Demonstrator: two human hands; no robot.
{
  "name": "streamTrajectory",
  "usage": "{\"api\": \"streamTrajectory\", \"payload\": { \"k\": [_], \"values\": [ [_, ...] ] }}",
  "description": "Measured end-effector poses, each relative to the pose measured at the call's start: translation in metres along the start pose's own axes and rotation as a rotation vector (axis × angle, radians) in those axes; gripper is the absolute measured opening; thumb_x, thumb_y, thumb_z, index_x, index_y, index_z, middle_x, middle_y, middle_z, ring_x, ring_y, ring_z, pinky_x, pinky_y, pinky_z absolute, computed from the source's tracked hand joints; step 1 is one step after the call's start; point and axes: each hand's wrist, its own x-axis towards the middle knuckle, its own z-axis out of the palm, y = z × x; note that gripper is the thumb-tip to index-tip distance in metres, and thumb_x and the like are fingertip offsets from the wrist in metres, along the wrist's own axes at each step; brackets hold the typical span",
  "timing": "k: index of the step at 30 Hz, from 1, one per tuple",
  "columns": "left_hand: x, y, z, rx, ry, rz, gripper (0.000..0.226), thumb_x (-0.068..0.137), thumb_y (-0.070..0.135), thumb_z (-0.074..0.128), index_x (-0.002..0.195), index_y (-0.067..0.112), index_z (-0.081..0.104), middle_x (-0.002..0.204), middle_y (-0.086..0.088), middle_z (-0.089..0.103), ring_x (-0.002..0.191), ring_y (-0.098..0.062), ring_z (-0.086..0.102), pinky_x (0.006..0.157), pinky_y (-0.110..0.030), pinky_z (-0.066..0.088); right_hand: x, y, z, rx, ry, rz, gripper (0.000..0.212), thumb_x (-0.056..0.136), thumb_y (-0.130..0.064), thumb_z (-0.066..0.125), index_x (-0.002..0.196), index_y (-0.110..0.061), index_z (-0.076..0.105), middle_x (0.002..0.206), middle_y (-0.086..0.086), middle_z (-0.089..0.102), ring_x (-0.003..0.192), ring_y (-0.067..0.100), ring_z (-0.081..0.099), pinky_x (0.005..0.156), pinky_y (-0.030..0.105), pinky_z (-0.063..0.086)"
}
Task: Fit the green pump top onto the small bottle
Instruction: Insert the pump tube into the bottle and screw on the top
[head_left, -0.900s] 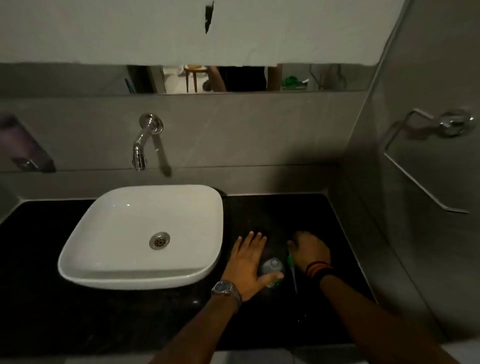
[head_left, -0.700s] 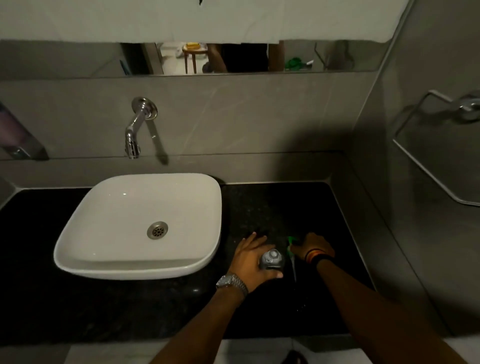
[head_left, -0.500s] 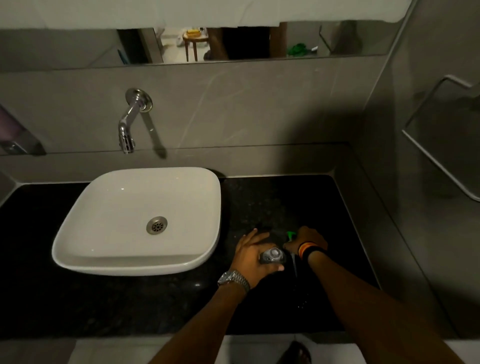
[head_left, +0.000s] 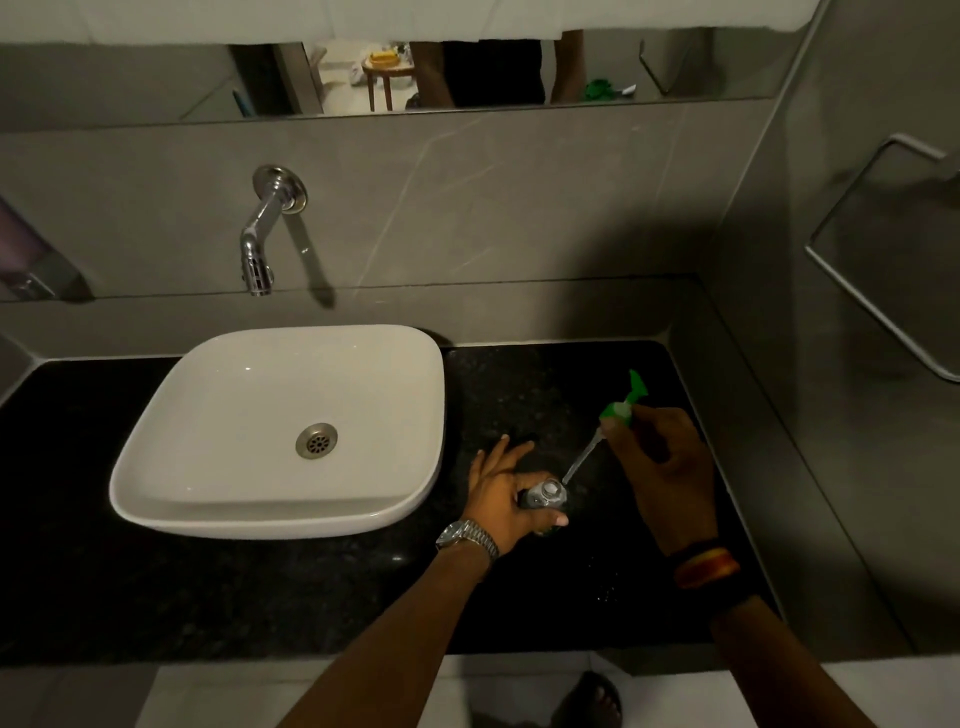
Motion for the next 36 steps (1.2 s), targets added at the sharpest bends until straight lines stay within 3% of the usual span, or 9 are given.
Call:
{"api": "streamTrajectory", "payload": {
  "k": [8,10,13,18,23,26,29,32,36],
  "values": [
    [-0.001,0.003,-0.002,0.068,0.007,0.037,0.057,0.066,0.064,0.078,0.118,0.043,0.069,0.162,0.01,0.025,0.147,-0.006,-0.008,0.114,-0.036,-0.02,-0.021,0.027,0.03,-0.031,-0.103,-0.005,0.022,0.083,-0.033,0.077,0.1,-0.019,0.072,0.1,-0.004,0.057,0.085,0.0,0.063,0.073,0.016,0.055],
    [-0.002,0.006,-0.002,0.085,0.014,0.046,0.056,0.066,0.064,0.077,0.118,0.046,0.068,0.162,0.009,0.025,0.145,-0.004,-0.009,0.114,-0.036,-0.021,-0.025,0.042,0.034,-0.159,-0.171,-0.014,0.028,0.081,-0.026,0.079,0.106,-0.015,0.073,0.106,-0.002,0.056,0.093,0.005,0.063,0.078,0.019,0.055],
    [-0.004,0.007,-0.003,0.108,0.03,0.06,0.049,0.068,0.061,0.077,0.114,0.046,0.069,0.161,0.006,0.028,0.147,-0.008,-0.006,0.117,-0.042,-0.016,-0.032,0.058,0.041,-0.421,-0.184,-0.092,0.031,0.077,-0.026,0.083,0.104,-0.013,0.075,0.111,0.001,0.057,0.1,0.013,0.059,0.08,0.009,0.045],
    [-0.002,0.005,-0.002,0.136,0.043,0.064,0.041,0.073,0.05,0.079,0.113,0.041,0.072,0.16,0.003,0.031,0.152,-0.019,-0.001,0.117,-0.043,-0.013,-0.035,0.067,0.047,-0.604,-0.139,-0.22,0.026,0.067,-0.029,0.089,0.08,-0.011,0.075,0.1,0.006,0.064,0.094,0.022,0.064,0.081,0.039,0.057],
    [-0.002,0.003,-0.002,0.138,0.034,0.066,0.037,0.074,0.048,0.076,0.109,0.038,0.074,0.16,0.001,0.032,0.152,-0.02,-0.001,0.118,-0.047,-0.012,-0.035,0.059,0.05,-0.763,-0.154,-0.132,0.036,0.065,-0.045,0.084,0.071,-0.02,0.06,0.101,0.003,0.061,0.098,0.026,0.061,0.085,0.046,0.053],
    [-0.002,0.0,0.0,0.154,0.043,0.077,0.039,0.075,0.047,0.074,0.113,0.039,0.072,0.159,0.002,0.033,0.151,-0.019,-0.001,0.117,-0.046,-0.015,-0.034,0.061,0.05,-0.701,-0.207,-0.044,0.046,0.066,-0.05,0.083,0.097,-0.021,0.067,0.123,0.002,0.055,0.116,0.023,0.053,0.099,0.043,0.049],
    [-0.002,-0.001,0.002,0.124,0.052,0.067,0.048,0.069,0.062,0.068,0.113,0.043,0.07,0.159,0.004,0.034,0.148,-0.011,-0.003,0.118,-0.047,-0.014,-0.028,0.065,0.045,-0.482,-0.323,-0.042,0.055,0.071,-0.031,0.086,0.121,-0.018,0.067,0.138,0.0,0.049,0.13,0.019,0.046,0.104,0.024,0.041],
    [-0.002,-0.001,0.002,0.112,0.044,0.07,0.057,0.062,0.073,0.065,0.112,0.045,0.069,0.159,0.006,0.034,0.147,-0.008,-0.004,0.117,-0.047,-0.014,-0.024,0.068,0.043,-0.472,-0.32,-0.086,0.03,0.073,-0.023,0.086,0.1,-0.014,0.076,0.126,0.001,0.059,0.121,0.021,0.055,0.092,0.012,0.038],
    [-0.001,-0.001,0.001,0.123,0.055,0.074,0.064,0.061,0.074,0.061,0.115,0.041,0.07,0.158,0.006,0.036,0.15,-0.013,-0.001,0.118,-0.048,-0.012,-0.021,0.063,0.049,-0.508,-0.25,0.021,0.043,0.065,-0.044,0.087,0.091,-0.016,0.066,0.106,0.0,0.056,0.098,0.016,0.056,0.084,0.033,0.052]
  ]
}}
